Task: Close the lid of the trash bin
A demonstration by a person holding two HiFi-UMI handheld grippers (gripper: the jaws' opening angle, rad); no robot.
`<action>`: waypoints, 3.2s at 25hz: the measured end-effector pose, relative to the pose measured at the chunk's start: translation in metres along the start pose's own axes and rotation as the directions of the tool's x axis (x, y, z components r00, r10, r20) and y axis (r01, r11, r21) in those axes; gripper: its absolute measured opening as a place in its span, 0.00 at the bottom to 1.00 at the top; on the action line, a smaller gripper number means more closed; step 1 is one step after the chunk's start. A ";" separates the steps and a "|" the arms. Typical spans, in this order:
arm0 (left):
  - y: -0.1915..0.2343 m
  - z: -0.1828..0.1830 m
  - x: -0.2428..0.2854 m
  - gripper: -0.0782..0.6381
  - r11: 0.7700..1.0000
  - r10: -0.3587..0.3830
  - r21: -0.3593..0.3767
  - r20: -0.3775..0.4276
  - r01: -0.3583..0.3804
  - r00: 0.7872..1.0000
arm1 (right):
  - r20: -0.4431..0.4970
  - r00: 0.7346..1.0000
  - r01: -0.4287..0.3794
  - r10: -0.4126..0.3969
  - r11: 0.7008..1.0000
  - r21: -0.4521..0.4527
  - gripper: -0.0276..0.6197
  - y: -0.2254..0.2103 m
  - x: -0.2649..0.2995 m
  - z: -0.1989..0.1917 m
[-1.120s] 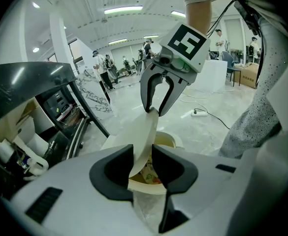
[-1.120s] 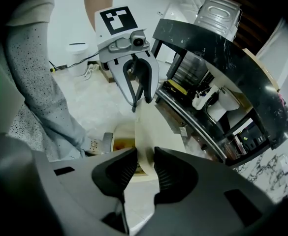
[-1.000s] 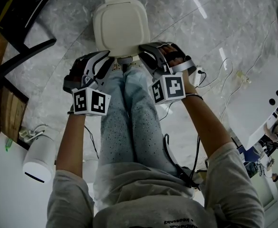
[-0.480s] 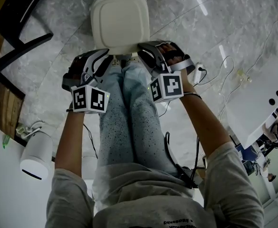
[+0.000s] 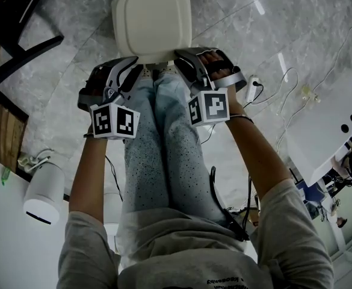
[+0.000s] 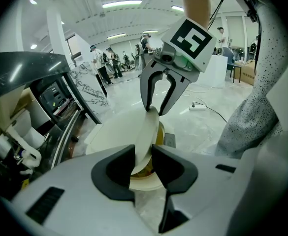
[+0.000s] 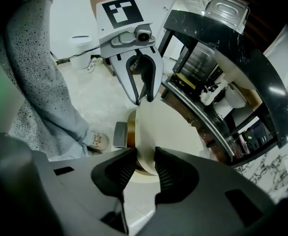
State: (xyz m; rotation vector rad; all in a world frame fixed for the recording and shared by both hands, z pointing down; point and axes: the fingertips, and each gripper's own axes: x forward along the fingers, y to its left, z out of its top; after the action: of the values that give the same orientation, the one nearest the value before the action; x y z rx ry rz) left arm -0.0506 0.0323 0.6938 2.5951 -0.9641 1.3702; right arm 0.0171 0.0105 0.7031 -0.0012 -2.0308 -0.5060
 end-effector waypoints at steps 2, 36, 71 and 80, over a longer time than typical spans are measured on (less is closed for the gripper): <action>-0.002 -0.002 0.003 0.27 1.000 -0.005 0.003 -0.004 0.005 1.000 | 0.000 1.000 -0.007 0.007 1.000 -0.002 0.24 0.003 0.003 -0.002; -0.028 -0.027 0.035 0.26 0.987 -0.112 -0.124 -0.080 0.102 0.991 | -0.020 0.984 -0.171 0.180 0.961 0.217 0.23 0.030 0.032 -0.019; -0.018 -0.041 0.053 0.17 0.919 -0.132 -0.391 -0.165 0.058 0.977 | -0.074 0.972 -0.149 0.224 0.826 0.543 0.11 0.022 0.050 -0.025; -0.012 -0.038 0.049 0.17 0.894 -0.150 -0.443 -0.162 0.064 0.975 | -0.080 0.975 -0.133 0.208 0.832 0.538 0.11 0.010 0.043 -0.018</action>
State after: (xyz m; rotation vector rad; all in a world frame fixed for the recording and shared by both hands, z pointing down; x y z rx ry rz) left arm -0.0515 0.0296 0.7563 2.1103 -0.9500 1.1848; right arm 0.0127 0.0049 0.7504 0.1809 -1.9509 0.1801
